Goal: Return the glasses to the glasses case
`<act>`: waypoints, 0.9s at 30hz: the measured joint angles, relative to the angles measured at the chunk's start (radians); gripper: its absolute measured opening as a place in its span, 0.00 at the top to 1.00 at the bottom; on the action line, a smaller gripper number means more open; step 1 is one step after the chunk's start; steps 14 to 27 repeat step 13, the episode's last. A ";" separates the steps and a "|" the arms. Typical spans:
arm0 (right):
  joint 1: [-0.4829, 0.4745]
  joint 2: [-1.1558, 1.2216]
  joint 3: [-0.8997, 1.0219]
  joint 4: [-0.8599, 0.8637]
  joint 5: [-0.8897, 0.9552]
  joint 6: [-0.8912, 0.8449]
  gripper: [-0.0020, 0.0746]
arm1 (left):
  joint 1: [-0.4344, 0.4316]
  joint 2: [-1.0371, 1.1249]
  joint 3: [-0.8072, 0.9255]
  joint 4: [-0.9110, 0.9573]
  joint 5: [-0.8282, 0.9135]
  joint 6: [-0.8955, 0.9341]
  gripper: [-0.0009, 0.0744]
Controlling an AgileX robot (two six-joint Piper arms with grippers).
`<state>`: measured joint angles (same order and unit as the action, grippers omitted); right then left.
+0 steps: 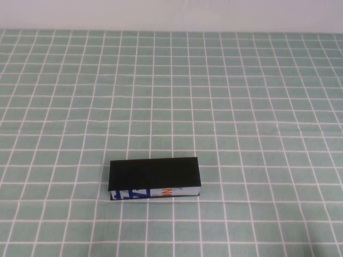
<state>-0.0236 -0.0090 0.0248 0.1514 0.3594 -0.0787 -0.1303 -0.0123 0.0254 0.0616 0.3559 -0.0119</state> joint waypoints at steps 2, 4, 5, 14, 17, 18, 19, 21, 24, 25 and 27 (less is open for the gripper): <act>0.000 0.000 0.000 0.000 0.000 -0.014 0.99 | 0.000 0.000 0.000 0.000 0.000 0.000 0.99; 0.000 0.000 0.000 -0.002 0.000 -0.027 0.99 | 0.000 0.000 0.000 0.000 0.000 0.000 0.99; 0.000 0.000 0.000 -0.002 0.000 -0.032 0.99 | 0.000 0.000 0.000 0.000 0.000 0.000 0.99; 0.000 0.000 0.000 -0.002 0.000 -0.037 0.99 | 0.000 0.000 0.000 0.000 0.000 0.000 0.99; 0.000 0.000 0.000 -0.002 0.000 -0.037 0.99 | 0.000 0.000 0.000 0.000 0.000 0.000 0.99; 0.000 0.000 0.000 -0.002 0.000 -0.037 0.99 | 0.000 0.000 0.000 0.000 0.000 0.000 0.99; 0.000 0.000 0.000 -0.002 0.000 -0.037 0.99 | 0.000 0.000 0.000 0.000 0.000 0.000 0.99; 0.000 0.000 0.000 -0.002 0.000 -0.037 0.99 | 0.000 0.000 0.000 0.000 0.000 0.000 0.99; 0.000 0.000 0.000 -0.002 0.000 -0.037 0.99 | 0.000 0.000 0.000 0.000 0.000 0.000 0.99; 0.000 0.000 0.000 -0.002 0.000 -0.037 0.99 | 0.000 0.000 0.000 0.000 0.000 0.000 0.99; 0.000 0.000 0.000 -0.002 0.000 -0.037 0.99 | 0.000 0.000 0.000 0.000 0.000 0.000 0.99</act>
